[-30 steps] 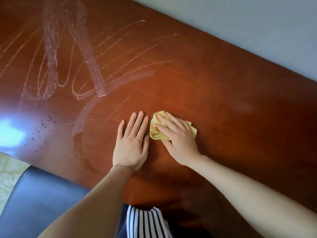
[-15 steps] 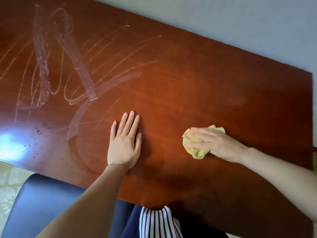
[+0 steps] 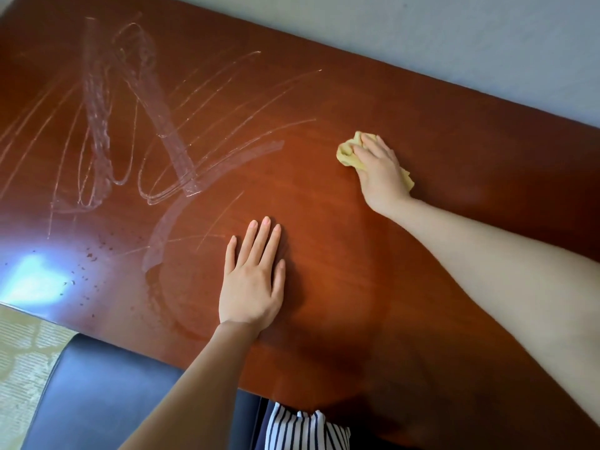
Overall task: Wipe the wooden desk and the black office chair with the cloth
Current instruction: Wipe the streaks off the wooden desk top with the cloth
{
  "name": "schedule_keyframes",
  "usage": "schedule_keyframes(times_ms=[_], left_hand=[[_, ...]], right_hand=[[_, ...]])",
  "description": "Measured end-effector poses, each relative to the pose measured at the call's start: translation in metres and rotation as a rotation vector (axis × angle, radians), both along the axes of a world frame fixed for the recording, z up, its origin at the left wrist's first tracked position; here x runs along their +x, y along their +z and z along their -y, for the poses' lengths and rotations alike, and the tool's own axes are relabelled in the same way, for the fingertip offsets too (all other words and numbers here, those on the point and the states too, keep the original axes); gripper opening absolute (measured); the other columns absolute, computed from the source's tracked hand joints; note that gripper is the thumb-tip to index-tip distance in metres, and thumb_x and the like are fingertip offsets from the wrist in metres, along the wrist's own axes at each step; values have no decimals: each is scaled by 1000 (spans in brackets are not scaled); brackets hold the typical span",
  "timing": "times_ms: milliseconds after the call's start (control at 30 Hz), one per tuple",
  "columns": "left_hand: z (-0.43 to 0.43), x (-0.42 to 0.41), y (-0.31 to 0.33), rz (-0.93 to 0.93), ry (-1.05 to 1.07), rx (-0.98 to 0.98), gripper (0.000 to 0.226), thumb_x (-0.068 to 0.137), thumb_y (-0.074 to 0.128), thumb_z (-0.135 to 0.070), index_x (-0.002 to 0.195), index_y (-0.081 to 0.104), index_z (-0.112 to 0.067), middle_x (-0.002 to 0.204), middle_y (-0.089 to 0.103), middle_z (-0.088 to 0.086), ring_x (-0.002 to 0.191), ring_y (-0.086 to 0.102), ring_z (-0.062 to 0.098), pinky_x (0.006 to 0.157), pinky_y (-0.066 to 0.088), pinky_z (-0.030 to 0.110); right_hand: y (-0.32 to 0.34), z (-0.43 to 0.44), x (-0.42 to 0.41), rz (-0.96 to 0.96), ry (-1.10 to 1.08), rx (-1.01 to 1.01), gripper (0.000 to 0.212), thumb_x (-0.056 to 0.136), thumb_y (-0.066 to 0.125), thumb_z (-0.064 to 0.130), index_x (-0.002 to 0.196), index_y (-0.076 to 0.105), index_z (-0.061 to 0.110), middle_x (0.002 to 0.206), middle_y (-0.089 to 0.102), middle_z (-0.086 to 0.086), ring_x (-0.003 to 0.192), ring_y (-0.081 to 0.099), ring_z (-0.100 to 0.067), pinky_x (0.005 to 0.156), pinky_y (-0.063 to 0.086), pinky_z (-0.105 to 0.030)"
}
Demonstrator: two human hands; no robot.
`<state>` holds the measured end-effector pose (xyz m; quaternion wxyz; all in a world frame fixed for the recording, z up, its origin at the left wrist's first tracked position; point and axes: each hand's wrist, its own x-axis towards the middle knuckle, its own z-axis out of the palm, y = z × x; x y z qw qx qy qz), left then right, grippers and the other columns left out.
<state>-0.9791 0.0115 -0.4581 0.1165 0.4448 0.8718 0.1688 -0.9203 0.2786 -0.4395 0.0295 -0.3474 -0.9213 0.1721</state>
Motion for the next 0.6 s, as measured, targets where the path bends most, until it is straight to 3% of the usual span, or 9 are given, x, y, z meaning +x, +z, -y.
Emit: schedule_keyframes(times_ms=[133,367,600], left_hand=[[0,-2,-1,16,-2,13,54,99,19,-37,151,23,-23,157,14,-7,147,0,10,120,-4,35],[1,-2,-3,16,-4,5,53,100,18,-39,151,18,-26,157,11,-9,147,-2,9,119,-6,34],[1,-2,-3,4,-9,11,53,99,16,-38,151,19,-24,156,10,-10,146,-3,8,119,-8,30]], right_hand=[[-6,23,-34,84,-81,37,47,101,40,18,146,31,24,159,13,-2,146,4,-29,118,6,-44],[-6,68,-15,60,389,29,54,98,40,9,147,29,29,159,14,1,146,3,-25,117,3,-40],[-8,101,37,-41,567,13,57,92,45,0,142,41,28,155,27,3,145,14,-23,117,7,-34]])
